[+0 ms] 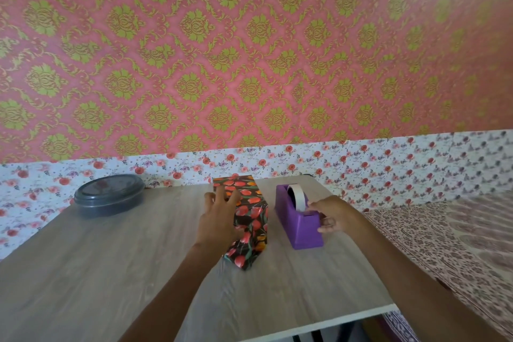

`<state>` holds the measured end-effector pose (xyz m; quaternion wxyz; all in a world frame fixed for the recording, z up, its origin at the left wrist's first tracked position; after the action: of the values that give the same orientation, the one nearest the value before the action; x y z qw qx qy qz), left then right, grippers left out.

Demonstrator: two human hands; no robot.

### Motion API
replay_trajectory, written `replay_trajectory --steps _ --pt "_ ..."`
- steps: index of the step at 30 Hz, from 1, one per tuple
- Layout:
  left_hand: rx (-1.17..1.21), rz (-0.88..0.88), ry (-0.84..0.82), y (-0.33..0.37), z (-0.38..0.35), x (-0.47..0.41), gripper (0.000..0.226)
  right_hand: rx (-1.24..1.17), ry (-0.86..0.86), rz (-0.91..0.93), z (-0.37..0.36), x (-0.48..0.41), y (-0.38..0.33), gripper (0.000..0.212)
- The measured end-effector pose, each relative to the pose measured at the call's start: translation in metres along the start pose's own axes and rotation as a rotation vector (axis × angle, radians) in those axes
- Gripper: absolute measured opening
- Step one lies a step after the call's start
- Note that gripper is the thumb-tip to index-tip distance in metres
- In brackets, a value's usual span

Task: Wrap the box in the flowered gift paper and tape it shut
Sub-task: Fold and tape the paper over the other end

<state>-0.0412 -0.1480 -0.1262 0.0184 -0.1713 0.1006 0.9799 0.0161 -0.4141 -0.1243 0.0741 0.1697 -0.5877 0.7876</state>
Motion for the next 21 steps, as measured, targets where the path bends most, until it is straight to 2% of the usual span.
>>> replay_trajectory --steps 3,7,14,18,21 --pt "-0.019 0.012 -0.003 0.001 0.0 0.0 0.08 -0.063 -0.091 -0.107 0.0 0.007 -0.008 0.018" --pt "-0.004 0.013 0.005 0.0 -0.002 0.003 0.08 -0.077 -0.122 -0.12 -0.001 0.002 -0.012 0.028" --pt "0.029 0.012 0.023 -0.003 -0.004 0.006 0.08 -0.315 -0.088 -0.032 -0.008 0.002 -0.014 0.009" --pt "0.049 0.007 0.032 -0.004 -0.004 0.006 0.076 -0.417 -0.075 0.08 -0.007 0.006 0.003 0.019" --pt "0.068 0.01 0.022 -0.004 -0.005 0.005 0.077 -0.571 -0.035 0.143 -0.004 0.005 0.027 0.011"
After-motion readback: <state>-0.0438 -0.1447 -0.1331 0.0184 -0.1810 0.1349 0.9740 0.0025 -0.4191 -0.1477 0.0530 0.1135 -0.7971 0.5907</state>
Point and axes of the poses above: each hand's wrist, its own x-axis away from the middle knuckle, its own z-axis out of the back of the hand, y = z × x, the point moved 4 cm from there along -x, towards the middle knuckle, and after that the axes turned 9 degrees about -y, right-handed, at the moved point
